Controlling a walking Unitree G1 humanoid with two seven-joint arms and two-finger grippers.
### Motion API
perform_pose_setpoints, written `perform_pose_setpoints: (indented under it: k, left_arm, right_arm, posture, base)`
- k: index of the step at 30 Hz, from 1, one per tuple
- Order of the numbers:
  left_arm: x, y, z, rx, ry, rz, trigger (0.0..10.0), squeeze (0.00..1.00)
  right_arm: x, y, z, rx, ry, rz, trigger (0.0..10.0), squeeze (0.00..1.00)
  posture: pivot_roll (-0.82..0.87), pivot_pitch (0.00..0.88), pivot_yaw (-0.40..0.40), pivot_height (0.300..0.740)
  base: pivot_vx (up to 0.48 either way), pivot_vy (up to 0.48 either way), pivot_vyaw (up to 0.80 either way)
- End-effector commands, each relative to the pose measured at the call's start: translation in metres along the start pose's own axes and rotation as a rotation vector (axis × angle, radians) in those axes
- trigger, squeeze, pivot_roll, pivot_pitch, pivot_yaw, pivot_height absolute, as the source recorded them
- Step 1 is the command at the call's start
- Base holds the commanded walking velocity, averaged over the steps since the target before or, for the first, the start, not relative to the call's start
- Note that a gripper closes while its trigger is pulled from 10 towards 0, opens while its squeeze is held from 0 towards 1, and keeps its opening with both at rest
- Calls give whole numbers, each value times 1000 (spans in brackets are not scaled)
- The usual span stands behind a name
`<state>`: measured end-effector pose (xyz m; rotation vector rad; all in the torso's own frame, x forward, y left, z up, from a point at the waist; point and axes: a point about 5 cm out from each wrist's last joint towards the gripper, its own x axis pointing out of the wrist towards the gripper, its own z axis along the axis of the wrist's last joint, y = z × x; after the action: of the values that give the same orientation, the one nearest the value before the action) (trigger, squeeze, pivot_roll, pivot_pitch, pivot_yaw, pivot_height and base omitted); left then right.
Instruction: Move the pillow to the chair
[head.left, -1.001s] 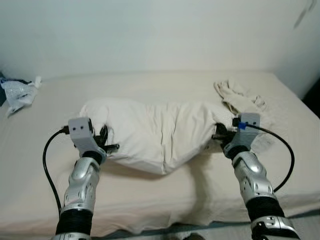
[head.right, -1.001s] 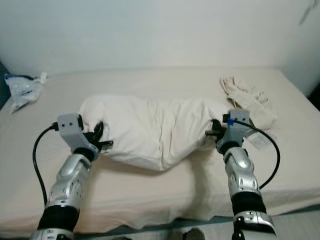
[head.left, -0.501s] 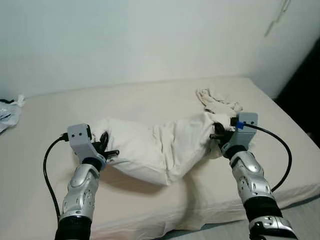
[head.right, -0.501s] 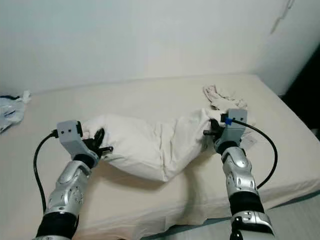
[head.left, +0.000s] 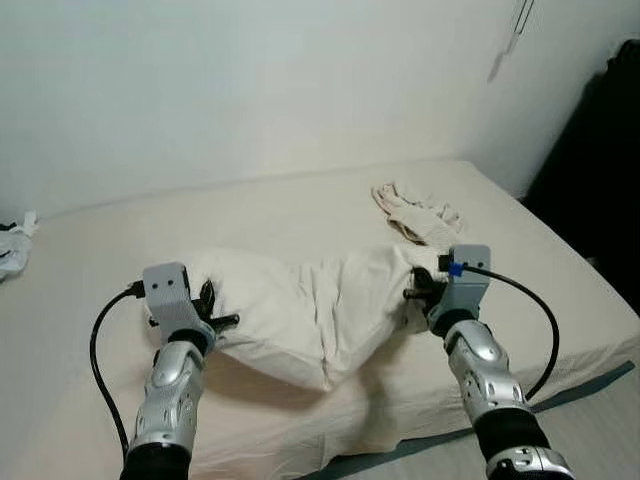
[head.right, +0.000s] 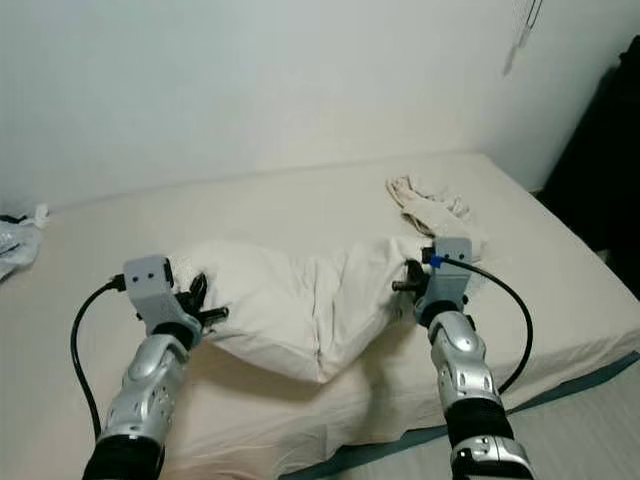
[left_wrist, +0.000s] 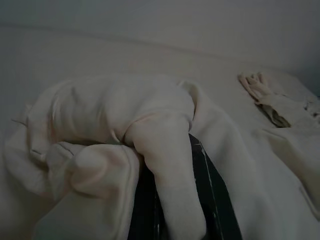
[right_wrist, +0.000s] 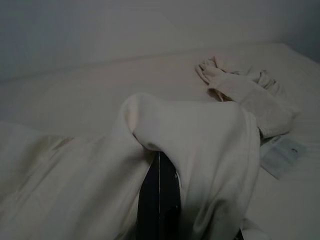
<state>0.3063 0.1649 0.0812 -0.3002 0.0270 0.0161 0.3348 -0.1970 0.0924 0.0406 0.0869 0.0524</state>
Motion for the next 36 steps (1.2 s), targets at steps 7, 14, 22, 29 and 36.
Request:
perform_pose_setpoints:
  k: [7, 14, 22, 29, 36]
  left_arm:
    - [1, -11, -3, 82, 33, -33, 10000, 0]
    - [1, -13, -1, 123, 11, -40, 10000, 0]
    - [3, -14, -1, 214, 19, -16, 10000, 0]
    - [2, -17, -8, 138, 81, 33, 10000, 0]
    - [-1, -23, -21, 82, 182, -14, 10000, 0]
  right_arm:
    - [1, 7, 4, -45, -43, 12, 10000, 0]
    - [1, 8, 3, -41, -41, 18, 10000, 0]
    - [1, 9, 2, -39, -38, 22, 10000, 0]
    - [1, 8, 1, -31, -34, 19, 10000, 0]
    - [0, 7, 0, -28, -31, 18, 10000, 0]
  posture:
    - [7, 27, -17, 740]
    - [7, 30, -15, 740]
    - [8, 33, -13, 740]
    - [7, 31, -9, 740]
    - [4, 29, -5, 740]
  base:
    - [0, 0, 0]
    - [0, 0, 0]
    - [0, -300, 0]
    - [0, -138, 0]
    - [0, 0, 0]
